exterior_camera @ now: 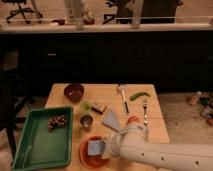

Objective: Place sponge in red bowl

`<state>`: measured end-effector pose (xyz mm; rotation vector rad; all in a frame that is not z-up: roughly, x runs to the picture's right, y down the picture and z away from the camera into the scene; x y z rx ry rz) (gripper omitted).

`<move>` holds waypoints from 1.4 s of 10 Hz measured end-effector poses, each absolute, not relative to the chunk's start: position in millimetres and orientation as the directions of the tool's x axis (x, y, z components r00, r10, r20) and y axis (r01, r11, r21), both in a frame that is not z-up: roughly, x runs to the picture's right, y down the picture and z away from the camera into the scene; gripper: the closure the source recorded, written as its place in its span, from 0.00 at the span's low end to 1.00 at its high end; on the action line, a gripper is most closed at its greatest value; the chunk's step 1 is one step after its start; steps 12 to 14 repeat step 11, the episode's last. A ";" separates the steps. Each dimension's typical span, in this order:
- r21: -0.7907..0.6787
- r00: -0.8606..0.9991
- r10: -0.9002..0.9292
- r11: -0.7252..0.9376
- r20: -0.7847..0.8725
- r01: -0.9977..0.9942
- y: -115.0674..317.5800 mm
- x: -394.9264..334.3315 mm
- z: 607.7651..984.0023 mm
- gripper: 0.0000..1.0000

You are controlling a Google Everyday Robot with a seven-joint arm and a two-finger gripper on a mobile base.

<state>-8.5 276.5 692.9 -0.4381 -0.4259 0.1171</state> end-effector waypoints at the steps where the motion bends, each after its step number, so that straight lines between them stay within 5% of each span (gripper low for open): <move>1: -0.435 0.905 0.200 0.900 0.374 -0.019 276.5 -8.6 692.9 0.53; 3: -0.435 0.906 0.200 0.900 0.374 -0.019 276.6 -8.5 693.0 0.31; 5: -0.435 0.906 0.200 0.900 0.374 -0.020 276.6 -8.4 693.0 0.20; 14: -0.436 0.905 0.202 0.900 0.374 -0.020 277.0 -8.4 693.2 0.20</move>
